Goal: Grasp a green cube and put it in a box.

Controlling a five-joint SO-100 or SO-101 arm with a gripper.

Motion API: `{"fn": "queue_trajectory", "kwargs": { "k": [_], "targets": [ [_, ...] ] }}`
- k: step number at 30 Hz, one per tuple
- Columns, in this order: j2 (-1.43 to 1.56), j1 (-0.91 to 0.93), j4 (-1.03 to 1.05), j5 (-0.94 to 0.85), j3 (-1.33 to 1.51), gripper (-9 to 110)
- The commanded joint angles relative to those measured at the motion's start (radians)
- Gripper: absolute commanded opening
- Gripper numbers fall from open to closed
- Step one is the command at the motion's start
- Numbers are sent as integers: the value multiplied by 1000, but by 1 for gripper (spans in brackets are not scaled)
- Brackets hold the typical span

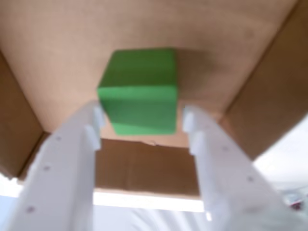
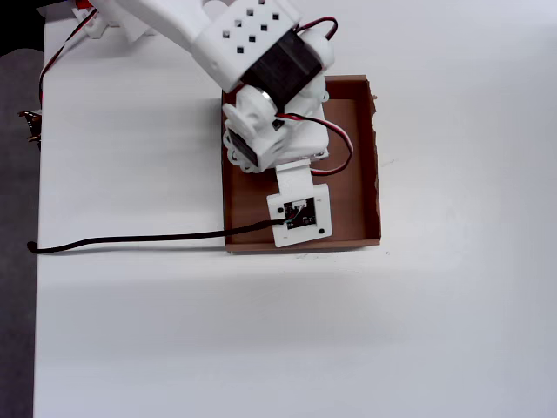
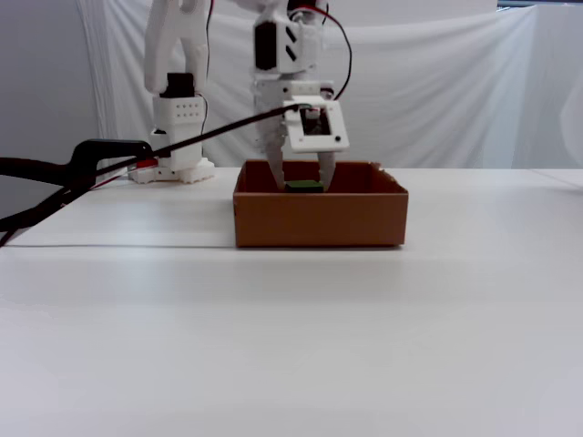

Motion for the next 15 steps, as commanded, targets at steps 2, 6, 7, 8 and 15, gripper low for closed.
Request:
{"fn": "queue_trajectory", "kwargs": {
  "k": [2, 6, 7, 8, 15],
  "targets": [
    [187, 95, 48, 5, -49, 21],
    [373, 258, 156, 46, -74, 22],
    [483, 364, 232, 66, -64, 22],
    [532, 417, 262, 66, -46, 22],
    [925, 755, 244, 67, 400, 22]
  ]
}}
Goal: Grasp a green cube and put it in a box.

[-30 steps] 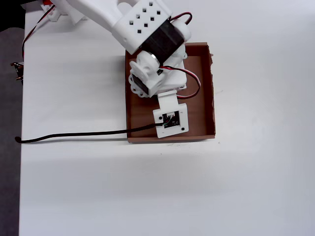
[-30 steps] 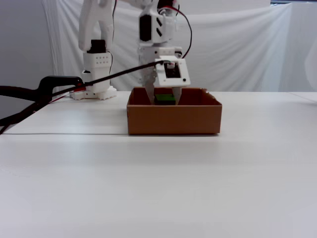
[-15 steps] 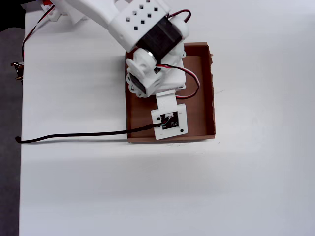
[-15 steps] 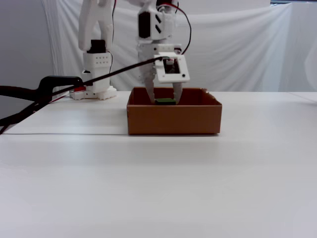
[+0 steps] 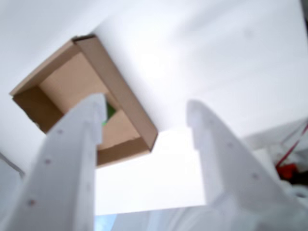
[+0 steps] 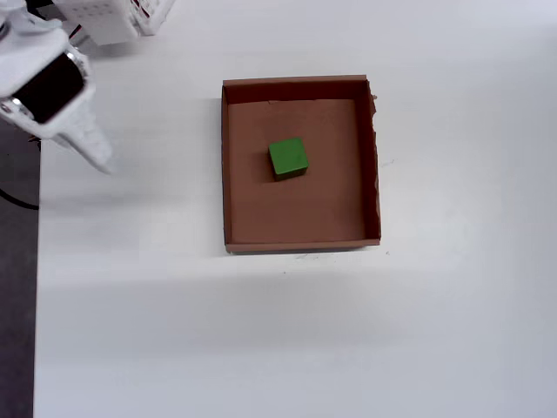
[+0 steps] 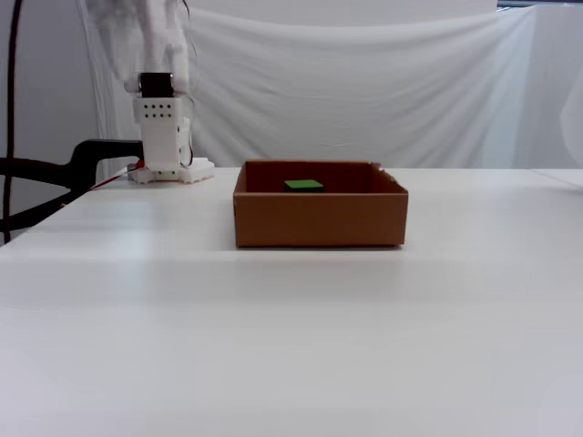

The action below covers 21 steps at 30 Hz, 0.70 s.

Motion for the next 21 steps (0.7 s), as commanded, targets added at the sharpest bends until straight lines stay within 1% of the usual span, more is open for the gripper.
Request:
{"fn": "queue_trajectory", "kwargs": {
  "k": [1, 6, 11, 16, 21],
  "targets": [
    [144, 104, -38, 3, 184, 22],
    [284, 221, -160, 3, 529, 22],
    [534, 258, -196, 3, 784, 22],
    [723, 275, -236, 3, 957, 22],
    [870, 285, -196, 3, 1086, 22]
  ]
}}
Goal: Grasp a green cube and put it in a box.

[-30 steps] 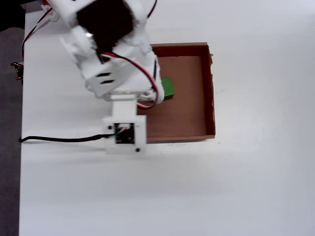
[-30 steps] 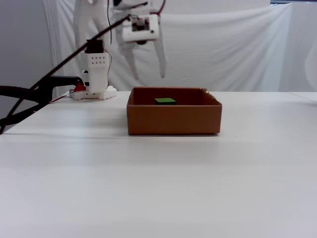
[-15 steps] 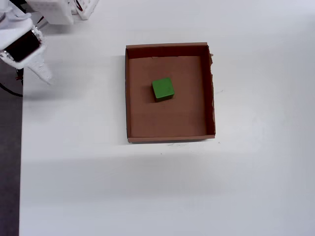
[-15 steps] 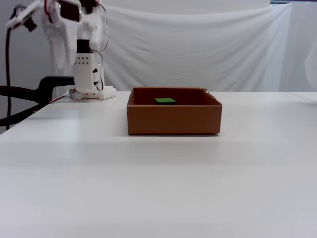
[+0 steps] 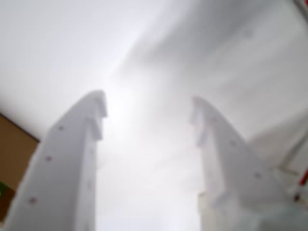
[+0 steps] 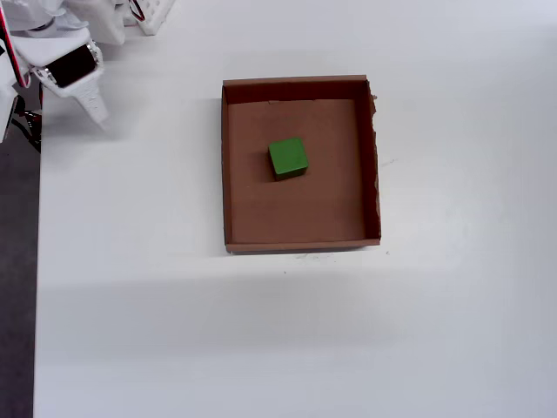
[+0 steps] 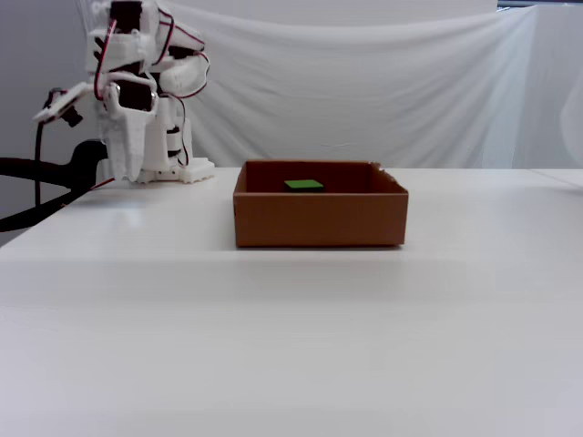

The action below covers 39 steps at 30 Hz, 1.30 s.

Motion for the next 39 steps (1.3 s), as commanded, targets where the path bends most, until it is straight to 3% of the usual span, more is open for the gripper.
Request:
{"fn": "queue_trajectory", "kwargs": {
  "k": [1, 8, 39],
  "targets": [
    [86, 9, 31, 3, 52, 22],
    [195, 43, 114, 25, 69, 22],
    [195, 38, 114, 32, 69, 22]
  ]
}}
